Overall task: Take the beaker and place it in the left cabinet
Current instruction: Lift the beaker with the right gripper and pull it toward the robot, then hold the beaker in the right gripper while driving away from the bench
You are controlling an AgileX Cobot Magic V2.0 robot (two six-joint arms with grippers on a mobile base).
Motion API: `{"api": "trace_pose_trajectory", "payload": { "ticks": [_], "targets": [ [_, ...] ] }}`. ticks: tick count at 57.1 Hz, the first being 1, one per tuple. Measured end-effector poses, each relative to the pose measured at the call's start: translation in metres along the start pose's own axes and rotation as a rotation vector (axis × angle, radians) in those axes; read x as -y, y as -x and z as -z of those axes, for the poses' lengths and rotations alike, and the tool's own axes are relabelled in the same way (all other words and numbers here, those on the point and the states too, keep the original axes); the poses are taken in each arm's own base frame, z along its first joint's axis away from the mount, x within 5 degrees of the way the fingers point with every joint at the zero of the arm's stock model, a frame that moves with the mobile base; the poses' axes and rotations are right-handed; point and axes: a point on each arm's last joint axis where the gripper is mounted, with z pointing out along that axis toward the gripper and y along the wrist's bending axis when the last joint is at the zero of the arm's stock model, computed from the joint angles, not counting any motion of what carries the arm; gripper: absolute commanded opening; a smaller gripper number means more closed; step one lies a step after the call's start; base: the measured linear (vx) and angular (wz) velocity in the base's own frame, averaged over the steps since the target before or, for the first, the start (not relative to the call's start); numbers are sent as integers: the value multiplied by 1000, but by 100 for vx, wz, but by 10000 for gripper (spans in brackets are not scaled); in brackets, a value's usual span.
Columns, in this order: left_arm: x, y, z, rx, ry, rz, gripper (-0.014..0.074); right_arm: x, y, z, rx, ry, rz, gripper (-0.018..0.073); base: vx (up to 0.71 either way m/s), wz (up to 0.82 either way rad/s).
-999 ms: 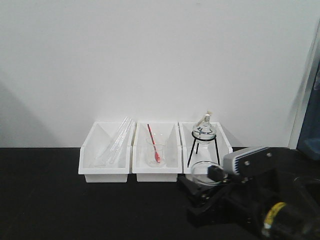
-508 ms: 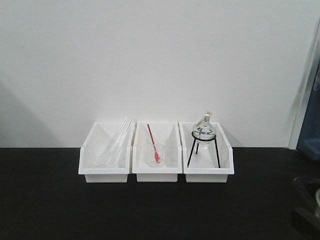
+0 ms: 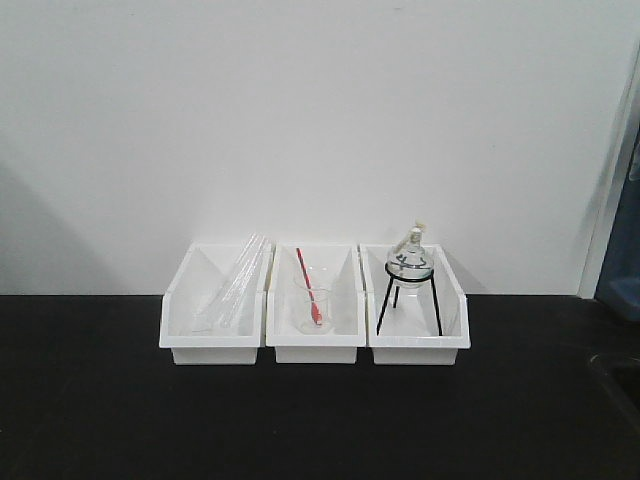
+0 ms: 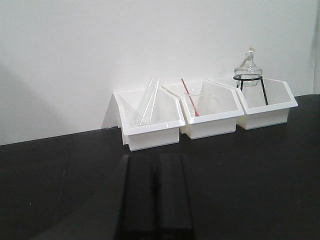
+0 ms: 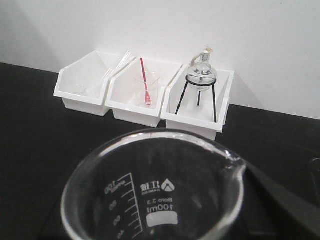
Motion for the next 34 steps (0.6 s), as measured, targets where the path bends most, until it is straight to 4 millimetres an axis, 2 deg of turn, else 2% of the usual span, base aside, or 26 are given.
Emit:
{"api": "trace_pose_trajectory", "payload": {
  "ticks": [34],
  "targets": [
    [0,0,0,0,0,0,1,0,0,0,-1,0,1,-4,-2,8]
  ]
}}
